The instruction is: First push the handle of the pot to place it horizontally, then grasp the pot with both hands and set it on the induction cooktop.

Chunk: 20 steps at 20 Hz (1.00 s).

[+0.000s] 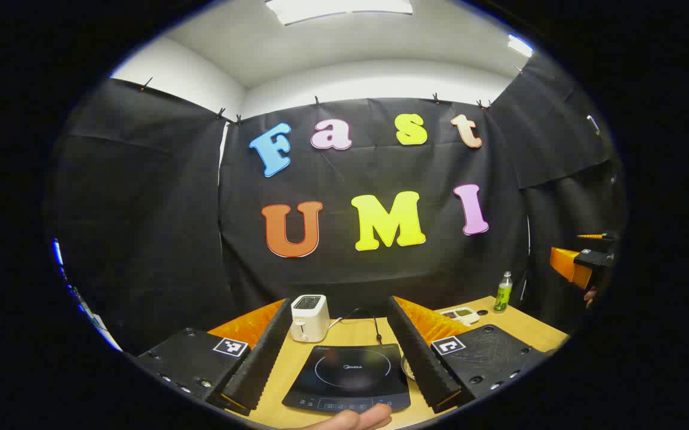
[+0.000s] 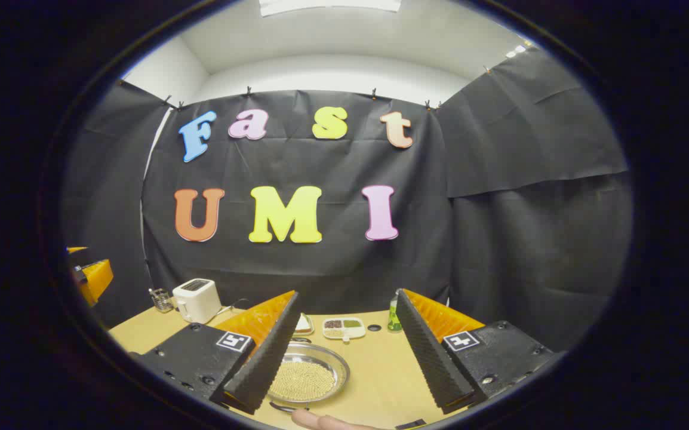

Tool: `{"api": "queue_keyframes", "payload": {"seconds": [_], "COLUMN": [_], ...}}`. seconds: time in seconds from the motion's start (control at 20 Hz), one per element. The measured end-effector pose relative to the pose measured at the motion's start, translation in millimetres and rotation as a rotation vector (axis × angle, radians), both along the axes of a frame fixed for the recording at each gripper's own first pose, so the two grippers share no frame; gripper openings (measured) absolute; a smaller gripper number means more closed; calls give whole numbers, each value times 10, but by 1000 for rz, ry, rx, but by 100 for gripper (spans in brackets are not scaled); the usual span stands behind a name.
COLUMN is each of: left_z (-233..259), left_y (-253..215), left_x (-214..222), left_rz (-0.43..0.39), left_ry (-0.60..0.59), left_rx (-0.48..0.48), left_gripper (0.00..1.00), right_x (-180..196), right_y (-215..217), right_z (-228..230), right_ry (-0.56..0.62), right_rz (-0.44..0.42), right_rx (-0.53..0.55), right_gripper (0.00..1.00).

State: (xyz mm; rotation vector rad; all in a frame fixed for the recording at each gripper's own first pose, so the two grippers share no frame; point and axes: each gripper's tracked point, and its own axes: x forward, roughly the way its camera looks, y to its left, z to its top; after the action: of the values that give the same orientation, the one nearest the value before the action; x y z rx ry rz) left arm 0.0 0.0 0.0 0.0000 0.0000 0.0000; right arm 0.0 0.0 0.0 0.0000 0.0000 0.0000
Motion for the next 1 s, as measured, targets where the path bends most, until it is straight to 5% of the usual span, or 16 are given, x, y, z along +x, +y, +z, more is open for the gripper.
{"api": "queue_keyframes", "payload": {"seconds": [1.0], "left_z": [-75], "left_y": [264], "left_x": [41], "left_rz": [32], "left_ry": [2], "left_rx": [-23], "left_gripper": [95], "right_x": [64], "right_y": [405], "right_z": [-105], "right_ry": [45], "right_rz": [66], "right_rx": [10], "right_gripper": [99]}}
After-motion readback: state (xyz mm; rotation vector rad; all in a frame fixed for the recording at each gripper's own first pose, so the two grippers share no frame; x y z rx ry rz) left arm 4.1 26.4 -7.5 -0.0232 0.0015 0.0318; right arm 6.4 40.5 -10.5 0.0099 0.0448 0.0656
